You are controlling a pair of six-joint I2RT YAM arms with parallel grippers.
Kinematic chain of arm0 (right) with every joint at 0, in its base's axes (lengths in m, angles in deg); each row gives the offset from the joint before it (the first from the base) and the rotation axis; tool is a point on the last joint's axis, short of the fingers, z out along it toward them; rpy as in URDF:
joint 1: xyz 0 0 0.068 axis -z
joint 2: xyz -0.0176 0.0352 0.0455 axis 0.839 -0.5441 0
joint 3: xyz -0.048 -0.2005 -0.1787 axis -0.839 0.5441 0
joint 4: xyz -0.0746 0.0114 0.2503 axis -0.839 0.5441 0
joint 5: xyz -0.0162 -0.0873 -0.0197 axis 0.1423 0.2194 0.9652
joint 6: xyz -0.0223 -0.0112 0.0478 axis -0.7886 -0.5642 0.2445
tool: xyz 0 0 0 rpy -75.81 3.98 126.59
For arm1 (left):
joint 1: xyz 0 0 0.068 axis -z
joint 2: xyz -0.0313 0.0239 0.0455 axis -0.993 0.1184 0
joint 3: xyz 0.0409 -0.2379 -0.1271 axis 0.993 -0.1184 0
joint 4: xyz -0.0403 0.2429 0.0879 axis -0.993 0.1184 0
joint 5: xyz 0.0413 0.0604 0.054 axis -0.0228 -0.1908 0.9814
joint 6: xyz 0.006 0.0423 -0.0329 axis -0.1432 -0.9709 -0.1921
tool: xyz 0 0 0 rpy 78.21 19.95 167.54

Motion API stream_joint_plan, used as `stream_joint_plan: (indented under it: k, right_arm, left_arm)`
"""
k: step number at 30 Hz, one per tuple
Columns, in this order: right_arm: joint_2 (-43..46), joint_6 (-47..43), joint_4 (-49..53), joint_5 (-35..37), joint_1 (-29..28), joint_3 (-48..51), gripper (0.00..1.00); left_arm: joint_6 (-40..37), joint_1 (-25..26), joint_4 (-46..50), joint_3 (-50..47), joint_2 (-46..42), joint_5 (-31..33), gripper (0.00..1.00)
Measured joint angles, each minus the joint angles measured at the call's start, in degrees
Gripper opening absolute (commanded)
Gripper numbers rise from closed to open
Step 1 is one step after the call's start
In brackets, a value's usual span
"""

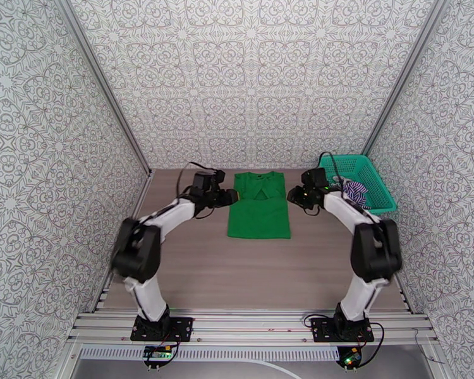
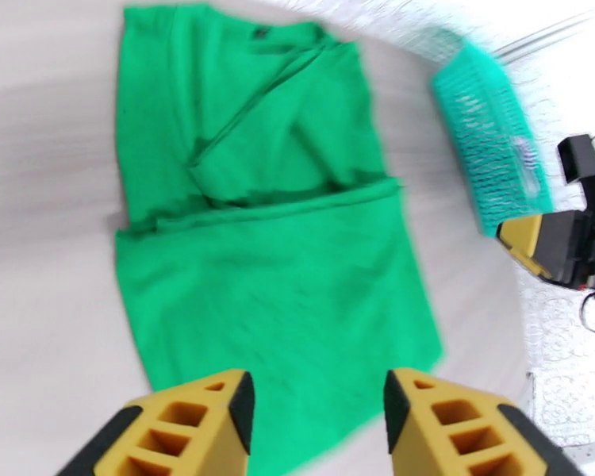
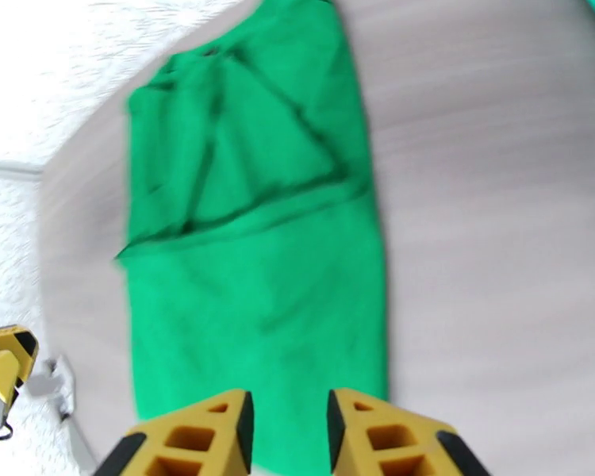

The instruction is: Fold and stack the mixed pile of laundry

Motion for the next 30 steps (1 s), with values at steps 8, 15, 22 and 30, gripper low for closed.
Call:
stream_joint_plan:
  k: [8, 15, 22, 30]
  right_arm:
    - [2.4, 0.0, -0.2, -4.8, 0.3, 16.0, 0.4]
    - [-0.7, 0.7, -3.6, -7.7, 0.3, 19.1, 0.4]
    - [-3.3, 1.5, -5.6, -8.8, 0.3, 19.1, 0.4]
    - [-3.4, 1.7, -6.1, -8.8, 0.3, 19.4, 0.39]
  left_arm:
    - [3.6, -1.1, -0.8, -17.0, -4.5, -0.8, 0.56]
    - [7.2, -0.7, -4.3, -20.1, -1.4, -1.6, 0.56]
    - [7.7, 2.2, -3.0, -19.1, 3.1, 1.8, 0.56]
    - [8.7, 3.8, -2.1, -16.3, 5.2, 4.3, 0.52]
